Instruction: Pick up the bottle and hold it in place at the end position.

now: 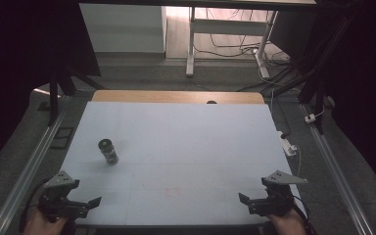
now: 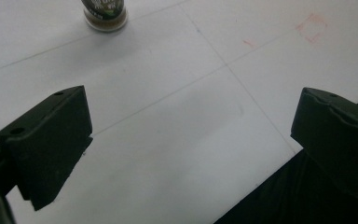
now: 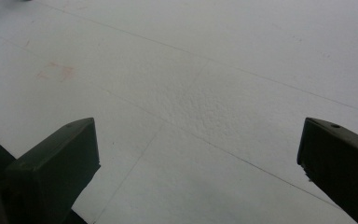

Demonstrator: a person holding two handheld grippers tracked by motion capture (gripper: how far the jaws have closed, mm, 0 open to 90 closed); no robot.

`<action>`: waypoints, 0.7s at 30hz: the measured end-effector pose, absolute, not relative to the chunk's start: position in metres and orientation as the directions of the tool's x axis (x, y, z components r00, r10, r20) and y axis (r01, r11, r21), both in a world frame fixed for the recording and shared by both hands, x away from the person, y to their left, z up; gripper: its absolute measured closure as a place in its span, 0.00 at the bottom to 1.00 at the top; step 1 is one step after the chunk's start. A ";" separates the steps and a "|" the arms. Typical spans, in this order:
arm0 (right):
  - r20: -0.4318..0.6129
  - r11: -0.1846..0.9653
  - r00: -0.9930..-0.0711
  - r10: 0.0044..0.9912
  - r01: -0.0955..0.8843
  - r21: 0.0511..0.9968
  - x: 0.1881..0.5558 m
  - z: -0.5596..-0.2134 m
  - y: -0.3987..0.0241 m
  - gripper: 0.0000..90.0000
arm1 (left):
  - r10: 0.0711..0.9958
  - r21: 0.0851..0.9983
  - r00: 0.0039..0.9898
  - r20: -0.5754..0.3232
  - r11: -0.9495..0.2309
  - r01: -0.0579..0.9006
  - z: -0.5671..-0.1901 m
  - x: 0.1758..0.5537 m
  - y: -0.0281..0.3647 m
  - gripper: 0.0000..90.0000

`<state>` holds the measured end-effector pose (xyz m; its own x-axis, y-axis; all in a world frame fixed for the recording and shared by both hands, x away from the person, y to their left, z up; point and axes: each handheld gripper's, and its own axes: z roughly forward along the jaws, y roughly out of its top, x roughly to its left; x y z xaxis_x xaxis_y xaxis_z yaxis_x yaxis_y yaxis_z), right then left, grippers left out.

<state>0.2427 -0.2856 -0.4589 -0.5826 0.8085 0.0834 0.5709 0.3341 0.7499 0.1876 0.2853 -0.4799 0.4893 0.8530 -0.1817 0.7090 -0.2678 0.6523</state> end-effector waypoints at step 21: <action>0.076 0.357 -0.595 0.800 0.573 0.738 0.243 -0.460 -0.283 0.00 | 0.817 0.689 0.549 -0.176 -0.297 0.661 -0.478 0.201 0.280 0.00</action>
